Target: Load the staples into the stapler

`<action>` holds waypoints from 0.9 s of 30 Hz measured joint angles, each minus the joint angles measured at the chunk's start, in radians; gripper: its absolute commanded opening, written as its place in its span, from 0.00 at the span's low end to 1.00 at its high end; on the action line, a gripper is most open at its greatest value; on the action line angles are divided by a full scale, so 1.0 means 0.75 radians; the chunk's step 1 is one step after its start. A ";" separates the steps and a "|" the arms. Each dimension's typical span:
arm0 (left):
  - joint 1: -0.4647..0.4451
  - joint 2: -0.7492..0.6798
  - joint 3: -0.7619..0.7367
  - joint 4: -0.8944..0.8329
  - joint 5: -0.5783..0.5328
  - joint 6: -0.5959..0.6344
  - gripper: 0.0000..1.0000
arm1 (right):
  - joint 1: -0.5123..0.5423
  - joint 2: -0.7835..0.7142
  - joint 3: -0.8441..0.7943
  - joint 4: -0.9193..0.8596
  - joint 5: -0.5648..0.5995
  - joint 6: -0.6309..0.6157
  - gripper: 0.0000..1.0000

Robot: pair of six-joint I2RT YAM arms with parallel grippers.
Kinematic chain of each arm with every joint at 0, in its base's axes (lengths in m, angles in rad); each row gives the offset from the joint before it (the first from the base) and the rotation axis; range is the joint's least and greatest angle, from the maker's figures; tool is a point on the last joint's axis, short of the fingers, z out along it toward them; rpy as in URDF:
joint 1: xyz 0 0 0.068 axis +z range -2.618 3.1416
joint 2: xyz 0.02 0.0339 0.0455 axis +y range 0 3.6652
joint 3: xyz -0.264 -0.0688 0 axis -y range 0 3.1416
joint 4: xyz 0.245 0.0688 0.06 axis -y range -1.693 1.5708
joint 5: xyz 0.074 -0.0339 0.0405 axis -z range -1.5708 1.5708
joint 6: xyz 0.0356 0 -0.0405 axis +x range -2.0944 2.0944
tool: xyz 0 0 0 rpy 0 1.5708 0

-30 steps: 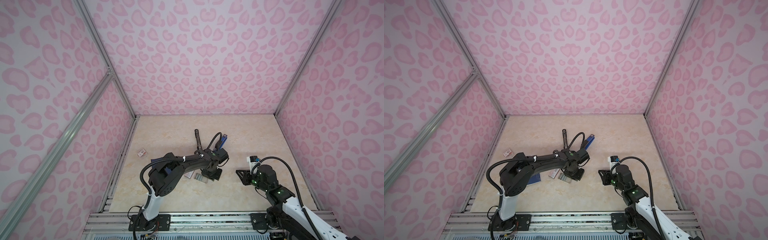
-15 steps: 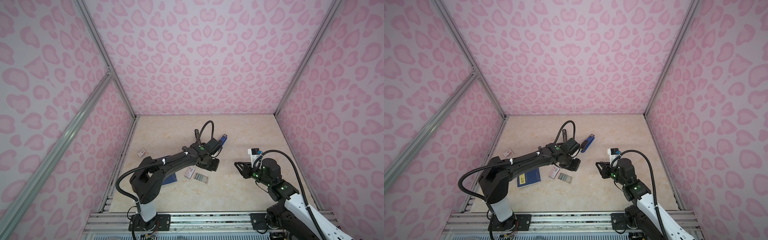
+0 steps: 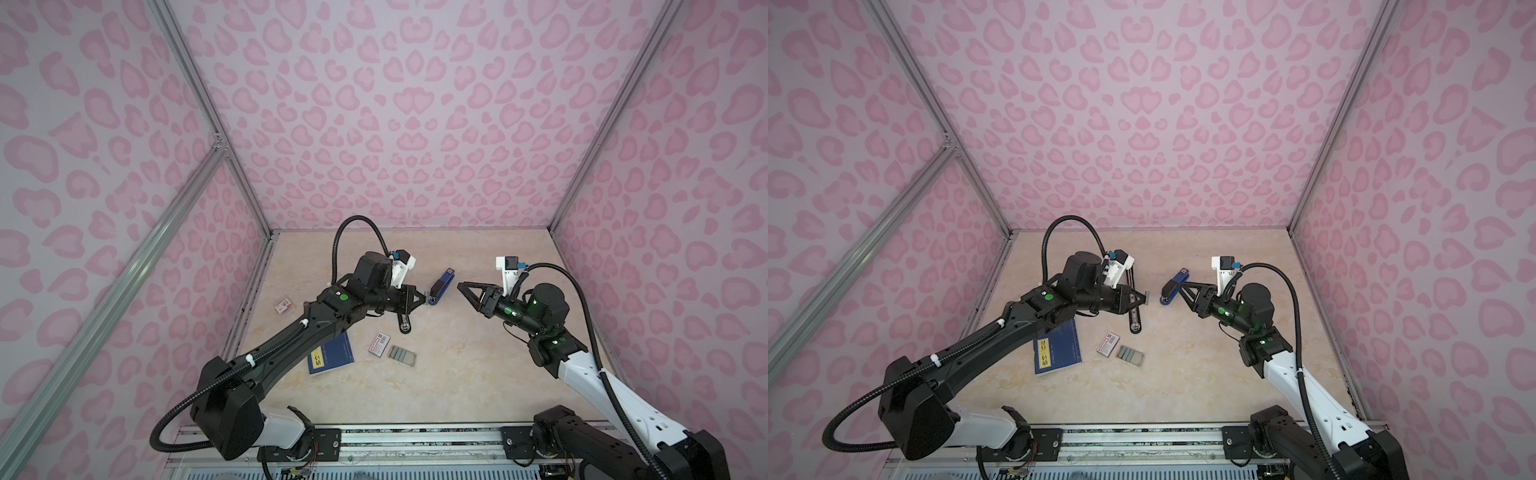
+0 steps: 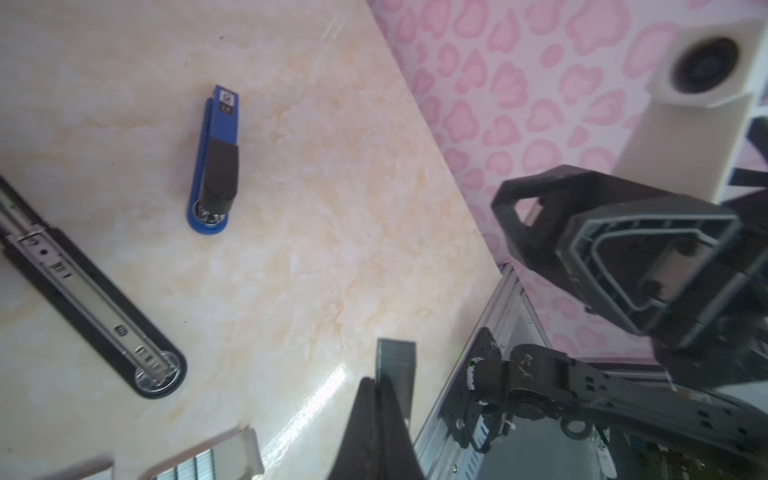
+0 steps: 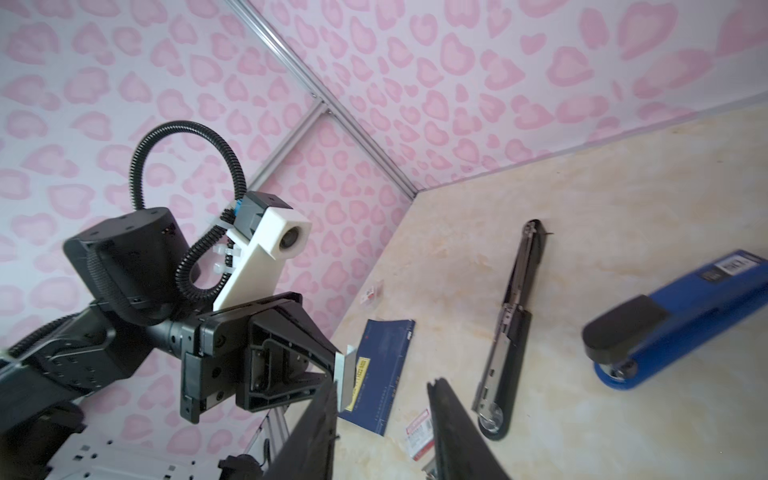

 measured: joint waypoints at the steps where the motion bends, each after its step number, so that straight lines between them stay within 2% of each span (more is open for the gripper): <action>1: 0.000 -0.024 -0.016 0.037 0.037 -0.007 0.03 | 0.000 0.018 0.003 0.059 -0.036 0.037 0.42; 8: 0.001 -0.122 -0.100 0.258 0.271 -0.039 0.03 | 0.065 0.060 0.015 0.327 -0.203 0.161 0.45; 14: 0.000 -0.149 -0.134 0.405 0.407 -0.094 0.03 | 0.119 0.082 0.015 0.480 -0.285 0.221 0.46; 27: -0.003 -0.148 -0.135 0.493 0.485 -0.140 0.03 | 0.174 0.129 0.015 0.669 -0.375 0.324 0.39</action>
